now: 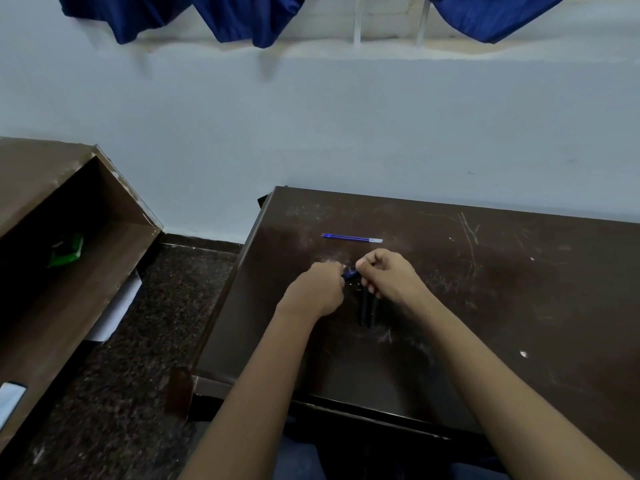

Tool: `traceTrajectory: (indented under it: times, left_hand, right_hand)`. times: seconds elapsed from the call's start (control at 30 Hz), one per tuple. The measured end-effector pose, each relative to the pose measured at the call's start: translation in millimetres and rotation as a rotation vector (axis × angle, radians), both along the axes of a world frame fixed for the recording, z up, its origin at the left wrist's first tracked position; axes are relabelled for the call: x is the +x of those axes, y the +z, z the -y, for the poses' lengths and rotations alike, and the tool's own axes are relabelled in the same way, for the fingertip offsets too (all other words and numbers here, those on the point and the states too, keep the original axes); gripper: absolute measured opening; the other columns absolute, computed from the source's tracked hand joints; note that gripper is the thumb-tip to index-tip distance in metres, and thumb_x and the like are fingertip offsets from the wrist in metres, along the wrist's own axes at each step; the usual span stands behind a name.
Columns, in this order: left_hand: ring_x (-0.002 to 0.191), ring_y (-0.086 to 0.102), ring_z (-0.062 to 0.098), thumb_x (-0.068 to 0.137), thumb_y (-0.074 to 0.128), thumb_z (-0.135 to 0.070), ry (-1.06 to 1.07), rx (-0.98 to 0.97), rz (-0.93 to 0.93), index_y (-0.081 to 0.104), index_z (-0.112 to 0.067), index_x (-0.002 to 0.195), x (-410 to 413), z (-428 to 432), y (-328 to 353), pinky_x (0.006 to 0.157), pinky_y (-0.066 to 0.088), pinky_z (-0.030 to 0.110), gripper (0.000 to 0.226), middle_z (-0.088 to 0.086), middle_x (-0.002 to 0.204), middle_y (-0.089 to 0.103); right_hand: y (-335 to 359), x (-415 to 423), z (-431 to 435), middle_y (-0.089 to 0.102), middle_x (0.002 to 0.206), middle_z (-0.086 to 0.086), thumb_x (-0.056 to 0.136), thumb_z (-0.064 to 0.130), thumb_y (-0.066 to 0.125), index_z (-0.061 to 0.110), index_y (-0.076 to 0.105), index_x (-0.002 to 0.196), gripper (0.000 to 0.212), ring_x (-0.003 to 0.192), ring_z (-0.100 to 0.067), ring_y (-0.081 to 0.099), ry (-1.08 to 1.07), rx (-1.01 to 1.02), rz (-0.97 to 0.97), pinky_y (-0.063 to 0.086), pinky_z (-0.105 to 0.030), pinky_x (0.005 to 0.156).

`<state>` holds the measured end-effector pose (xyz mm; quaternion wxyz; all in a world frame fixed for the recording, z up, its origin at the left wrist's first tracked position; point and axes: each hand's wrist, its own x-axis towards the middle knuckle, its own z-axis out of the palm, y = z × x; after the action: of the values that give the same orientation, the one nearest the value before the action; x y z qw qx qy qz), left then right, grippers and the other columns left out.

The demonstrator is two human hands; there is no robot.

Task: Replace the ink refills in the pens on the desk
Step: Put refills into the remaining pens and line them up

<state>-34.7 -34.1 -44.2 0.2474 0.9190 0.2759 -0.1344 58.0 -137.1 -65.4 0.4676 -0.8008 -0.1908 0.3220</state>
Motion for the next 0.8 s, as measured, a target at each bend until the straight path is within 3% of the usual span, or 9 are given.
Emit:
traceTrajectory:
  times: [0.1,0.23,0.37,0.47,0.6,0.8]
  left_hand:
    - [0.095,0.059,0.028,0.101,0.038,-0.026,0.040,0.033,0.084,0.053,-0.009,0.120,-14,12,8,0.073,0.040,0.033,0.030,0.014,0.114,0.058]
    - [0.098,0.060,0.028,0.101,0.035,-0.028,0.064,0.113,0.162,0.053,-0.012,0.118,-22,20,6,0.069,0.036,0.031,0.029,0.010,0.111,0.061]
    - [0.087,0.059,0.026,0.101,0.034,-0.032,0.076,0.061,0.175,0.054,-0.013,0.114,-21,21,-3,0.068,0.041,0.034,0.030,0.010,0.108,0.062]
    - [0.082,0.057,0.022,0.100,0.035,-0.031,0.111,-0.013,0.219,0.057,-0.016,0.114,-16,17,-4,0.068,0.042,0.033,0.031,0.009,0.102,0.062]
    - [0.061,0.047,0.007,0.099,0.039,-0.030,0.109,0.066,0.319,0.063,-0.017,0.102,-10,13,1,0.053,0.033,0.021,0.027,-0.007,0.074,0.052]
    - [0.068,0.049,0.013,0.097,0.038,-0.034,0.118,0.120,0.347,0.063,-0.024,0.098,-4,14,4,0.048,0.026,0.022,0.027,-0.007,0.078,0.055]
  right_hand:
    - [5,-6,-3,0.061,0.065,0.002,0.092,0.030,0.056,0.009,0.062,0.091,0.022,0.052,-0.008,0.050,0.123,-0.058,0.076,0.042,-0.020,0.053]
    - [6,-12,-5,0.061,0.063,0.002,0.093,0.044,0.050,0.006,0.064,0.087,0.040,0.052,-0.010,0.051,0.167,-0.109,0.107,0.042,-0.021,0.052]
    - [5,-11,-5,0.059,0.062,0.004,0.094,0.040,0.050,0.005,0.065,0.083,0.039,0.053,-0.008,0.049,0.157,-0.102,0.090,0.041,-0.021,0.052]
    - [4,-11,-7,0.056,0.063,0.004,0.095,0.037,0.051,0.012,0.058,0.073,0.034,0.055,-0.009,0.045,0.098,-0.042,0.021,0.039,-0.025,0.055]
    - [8,-9,-11,0.046,0.057,0.002,0.097,0.035,0.048,0.013,0.047,0.068,0.037,0.048,-0.009,0.035,0.021,0.072,-0.135,0.030,-0.021,0.047]
    - [14,-4,-6,0.039,0.047,0.006,0.099,0.030,0.047,0.013,0.042,0.064,0.039,0.034,-0.001,0.032,0.002,0.157,-0.206,0.028,-0.014,0.036]
